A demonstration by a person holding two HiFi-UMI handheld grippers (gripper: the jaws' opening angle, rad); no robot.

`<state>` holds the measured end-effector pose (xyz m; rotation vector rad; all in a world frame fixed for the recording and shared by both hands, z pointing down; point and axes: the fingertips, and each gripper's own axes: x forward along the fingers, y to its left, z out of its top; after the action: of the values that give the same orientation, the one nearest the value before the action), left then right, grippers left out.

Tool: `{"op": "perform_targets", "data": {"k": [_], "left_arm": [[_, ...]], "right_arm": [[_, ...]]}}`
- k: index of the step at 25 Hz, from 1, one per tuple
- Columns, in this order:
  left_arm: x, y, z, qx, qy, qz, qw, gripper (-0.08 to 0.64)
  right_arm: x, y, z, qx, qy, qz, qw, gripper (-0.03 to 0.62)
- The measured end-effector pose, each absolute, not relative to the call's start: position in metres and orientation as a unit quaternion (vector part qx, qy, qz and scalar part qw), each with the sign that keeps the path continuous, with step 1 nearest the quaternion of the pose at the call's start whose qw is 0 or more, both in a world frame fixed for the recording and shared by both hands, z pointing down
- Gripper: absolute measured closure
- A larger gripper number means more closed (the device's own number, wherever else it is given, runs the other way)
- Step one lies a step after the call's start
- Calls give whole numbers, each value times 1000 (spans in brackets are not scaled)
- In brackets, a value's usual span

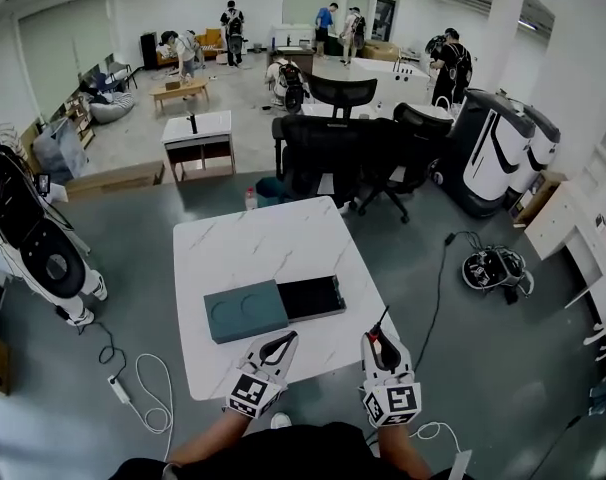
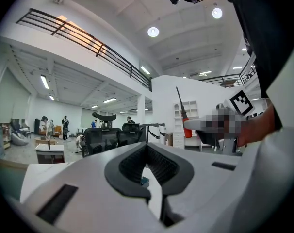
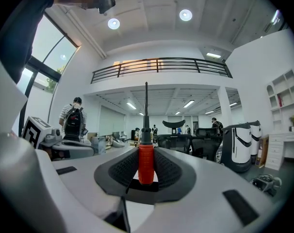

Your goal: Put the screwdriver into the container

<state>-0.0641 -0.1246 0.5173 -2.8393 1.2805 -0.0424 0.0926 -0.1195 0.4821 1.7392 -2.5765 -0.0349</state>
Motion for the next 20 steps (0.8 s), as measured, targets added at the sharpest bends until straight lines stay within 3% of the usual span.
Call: {"op": "perform_targets", "data": {"k": [20], "left_arm": [[-33,-213,525,-873,486,-27,-6,554]], "right_arm": [[135,-234,488,495,-868,-15,31,488]]}}
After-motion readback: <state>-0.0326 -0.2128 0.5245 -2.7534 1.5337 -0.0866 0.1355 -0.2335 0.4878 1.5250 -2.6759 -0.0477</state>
